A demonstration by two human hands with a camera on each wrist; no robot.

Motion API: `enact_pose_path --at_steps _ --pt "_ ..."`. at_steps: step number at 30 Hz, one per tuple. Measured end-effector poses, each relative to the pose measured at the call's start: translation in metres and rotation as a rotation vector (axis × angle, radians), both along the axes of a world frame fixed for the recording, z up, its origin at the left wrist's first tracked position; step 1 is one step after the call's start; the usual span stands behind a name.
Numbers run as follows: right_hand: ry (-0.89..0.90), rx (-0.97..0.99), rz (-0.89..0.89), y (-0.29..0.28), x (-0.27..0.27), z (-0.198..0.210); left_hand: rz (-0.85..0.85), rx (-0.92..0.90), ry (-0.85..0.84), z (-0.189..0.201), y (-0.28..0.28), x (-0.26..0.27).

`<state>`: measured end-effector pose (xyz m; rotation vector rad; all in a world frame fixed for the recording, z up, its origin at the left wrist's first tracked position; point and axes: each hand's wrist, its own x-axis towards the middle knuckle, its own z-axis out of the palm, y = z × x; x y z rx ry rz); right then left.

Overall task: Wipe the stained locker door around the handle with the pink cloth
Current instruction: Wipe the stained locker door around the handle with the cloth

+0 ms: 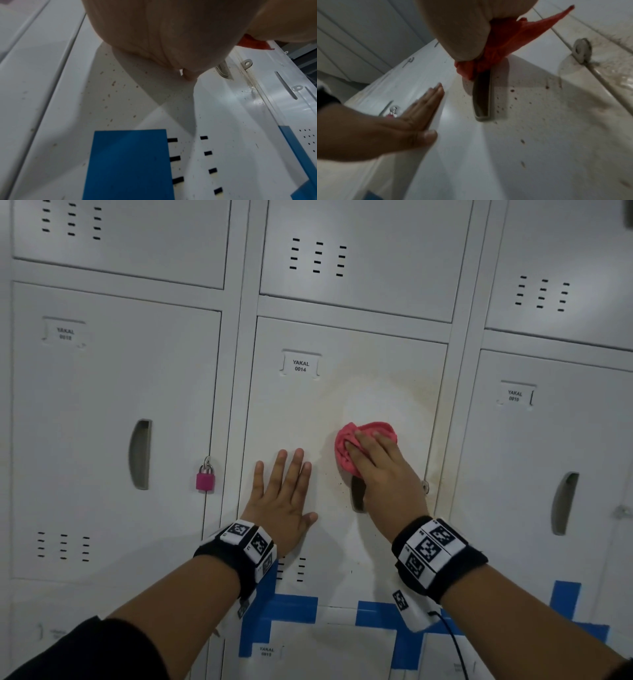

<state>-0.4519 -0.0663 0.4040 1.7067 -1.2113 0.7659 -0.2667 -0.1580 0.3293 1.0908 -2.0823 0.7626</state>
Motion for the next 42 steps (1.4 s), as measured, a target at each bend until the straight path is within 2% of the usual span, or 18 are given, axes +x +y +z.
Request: enact_pose_path --at_steps 6,10,14,20,27,31,36,42 --pt "-0.127 -0.064 0.113 0.016 0.013 0.041 0.048 0.038 -0.025 0.001 0.005 0.000" --pt "-0.164 -0.052 0.084 0.003 0.019 0.066 0.084 0.156 -0.059 0.005 0.012 -0.003" --pt "-0.077 -0.019 -0.013 -0.010 0.019 0.052 0.030 0.103 -0.030 0.004 0.011 0.001" --pt "0.062 -0.160 0.043 -0.009 0.012 0.023 0.034 0.053 -0.036 0.002 0.006 -0.001" --pt "0.078 -0.022 0.043 -0.002 0.000 -0.005 0.040 0.057 -0.027 0.004 0.007 0.002" --pt "-0.028 -0.027 0.126 0.003 0.006 0.001 0.010 0.060 -0.023 0.004 0.008 0.002" --pt "-0.218 -0.096 0.145 -0.006 0.015 0.037 0.042 0.080 -0.032 0.006 0.014 0.000" --pt "-0.223 -0.055 0.073 -0.025 0.030 0.042 0.048 0.126 -0.011 0.007 0.017 -0.001"
